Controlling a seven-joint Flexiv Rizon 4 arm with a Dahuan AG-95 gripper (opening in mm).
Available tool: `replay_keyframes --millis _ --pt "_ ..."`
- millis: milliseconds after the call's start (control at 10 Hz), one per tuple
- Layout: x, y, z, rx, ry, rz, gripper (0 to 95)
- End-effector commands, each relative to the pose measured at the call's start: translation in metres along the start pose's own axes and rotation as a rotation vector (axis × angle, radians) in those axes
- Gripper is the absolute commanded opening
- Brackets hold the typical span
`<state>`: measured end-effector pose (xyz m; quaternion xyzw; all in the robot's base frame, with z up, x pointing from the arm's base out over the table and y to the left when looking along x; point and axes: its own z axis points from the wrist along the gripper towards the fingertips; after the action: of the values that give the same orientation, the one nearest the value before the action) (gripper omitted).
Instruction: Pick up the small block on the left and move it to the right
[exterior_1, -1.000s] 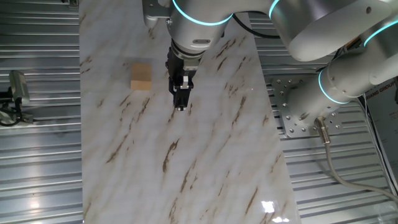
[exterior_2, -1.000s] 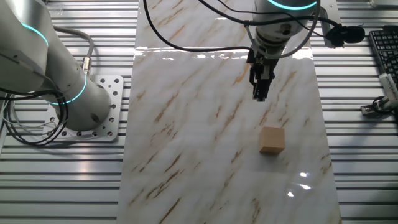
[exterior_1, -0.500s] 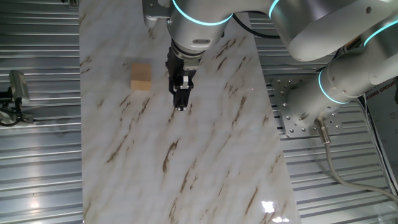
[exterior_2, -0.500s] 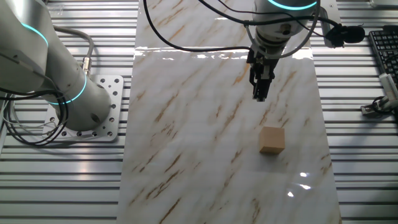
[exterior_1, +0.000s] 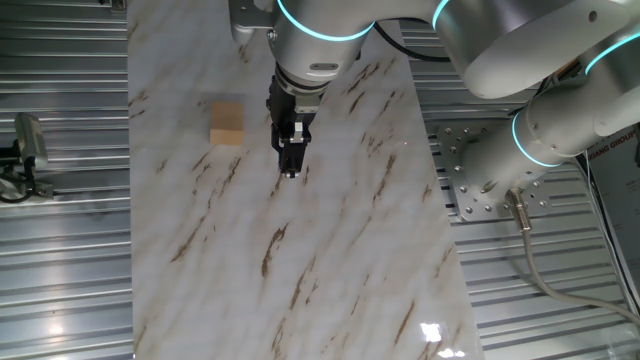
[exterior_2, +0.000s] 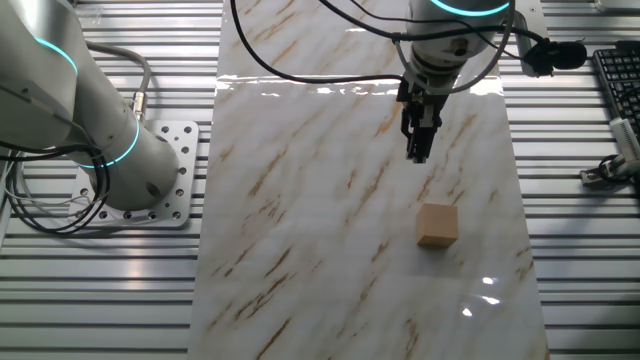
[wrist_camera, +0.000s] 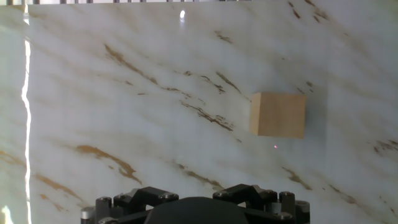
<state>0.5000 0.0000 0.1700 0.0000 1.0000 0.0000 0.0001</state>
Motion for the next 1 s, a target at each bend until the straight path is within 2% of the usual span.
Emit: replay_keyframes --millis 100,200,400,1000 --pt "0.0000 0.0000 0.0000 0.018 0.107 -0.058 0.0" --pt "0.0000 0.0000 0.0000 -0.005 0.106 -0.045 0.0" --pt "0.0001 0.0000 0.0000 -0.009 0.107 -0.041 0.0" --pt "0.0002 0.0000 0.0000 0.022 0.111 -0.040 0.0"
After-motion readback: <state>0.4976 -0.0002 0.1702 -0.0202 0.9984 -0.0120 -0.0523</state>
